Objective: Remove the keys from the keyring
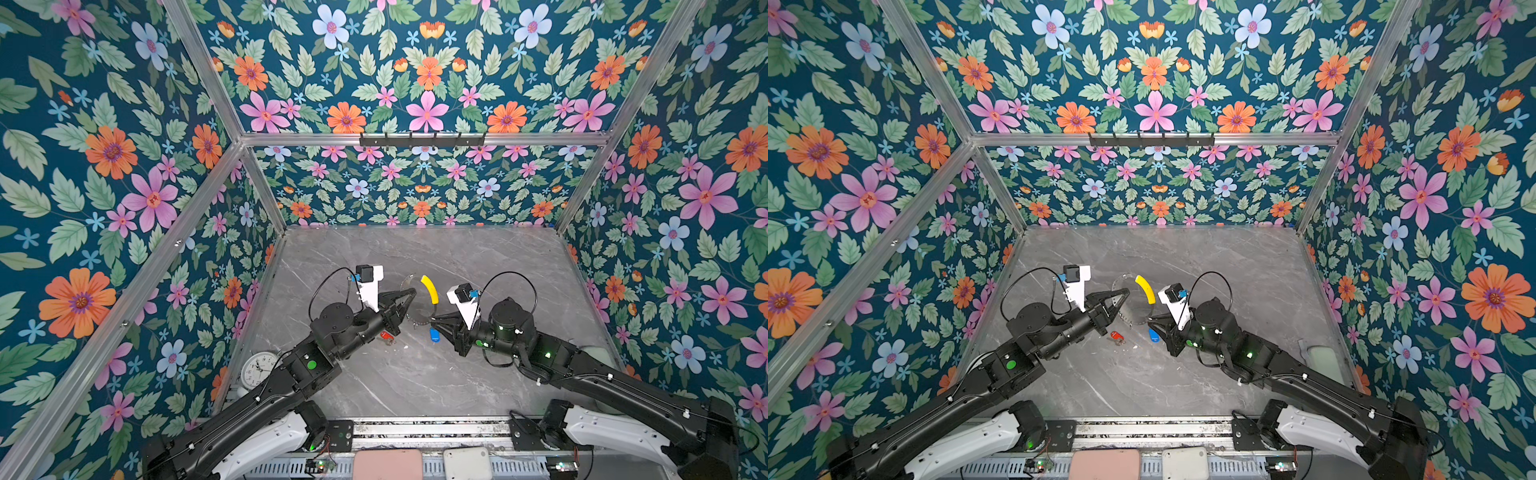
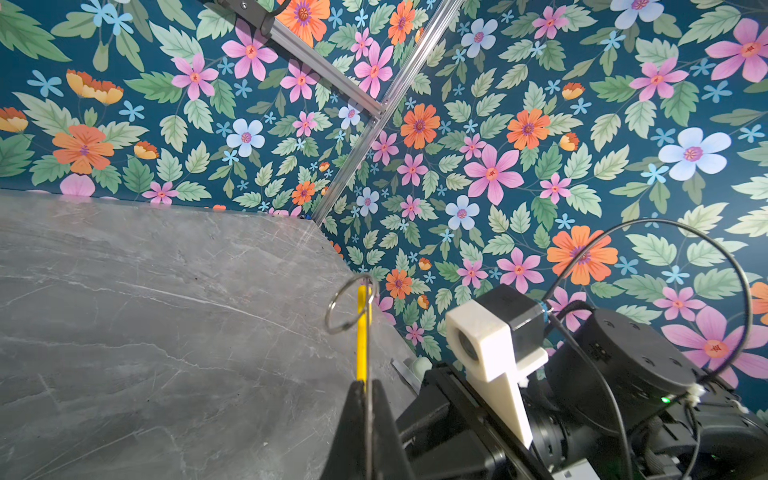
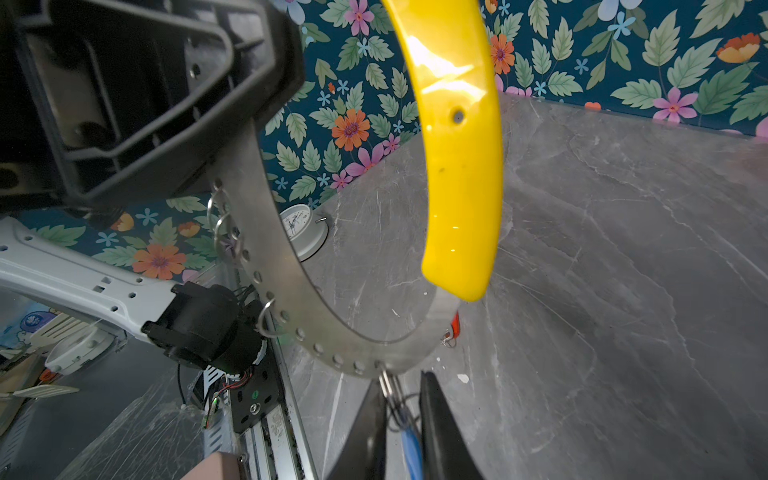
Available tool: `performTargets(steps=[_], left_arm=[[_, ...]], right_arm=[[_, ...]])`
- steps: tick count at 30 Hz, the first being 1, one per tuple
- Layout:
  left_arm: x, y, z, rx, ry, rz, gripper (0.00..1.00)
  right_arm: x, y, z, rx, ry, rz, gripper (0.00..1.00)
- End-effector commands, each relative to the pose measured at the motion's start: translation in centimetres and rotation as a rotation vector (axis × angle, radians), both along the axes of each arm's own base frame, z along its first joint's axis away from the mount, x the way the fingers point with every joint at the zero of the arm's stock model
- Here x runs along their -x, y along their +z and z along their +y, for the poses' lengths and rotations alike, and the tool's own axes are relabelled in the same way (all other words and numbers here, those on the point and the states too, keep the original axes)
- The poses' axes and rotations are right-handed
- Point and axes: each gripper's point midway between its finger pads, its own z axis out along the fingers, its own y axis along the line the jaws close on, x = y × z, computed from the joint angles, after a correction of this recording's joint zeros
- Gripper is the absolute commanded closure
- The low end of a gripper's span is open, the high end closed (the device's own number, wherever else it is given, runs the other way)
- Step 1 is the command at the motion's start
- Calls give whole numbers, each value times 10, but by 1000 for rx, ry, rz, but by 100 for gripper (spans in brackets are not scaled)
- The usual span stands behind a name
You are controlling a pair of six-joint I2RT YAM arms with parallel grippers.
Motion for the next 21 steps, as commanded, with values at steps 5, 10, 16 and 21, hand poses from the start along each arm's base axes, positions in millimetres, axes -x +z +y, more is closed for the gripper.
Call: performTargets(steps=[5,10,16,21], left_arm=[[2,11,1,38,-6,-27,100],[2,10,3,35,1,-26,100],[0,8,5,31,16,-22,100],[-1,6,5,25,22,-19,100]], right_arm=[[-1,11,3,-26,9,-30,90],[0,12,2,-25,14,-33,98],[3,12,2,-21,25,-32,100],[7,15,-1,-22,34,-35,100]])
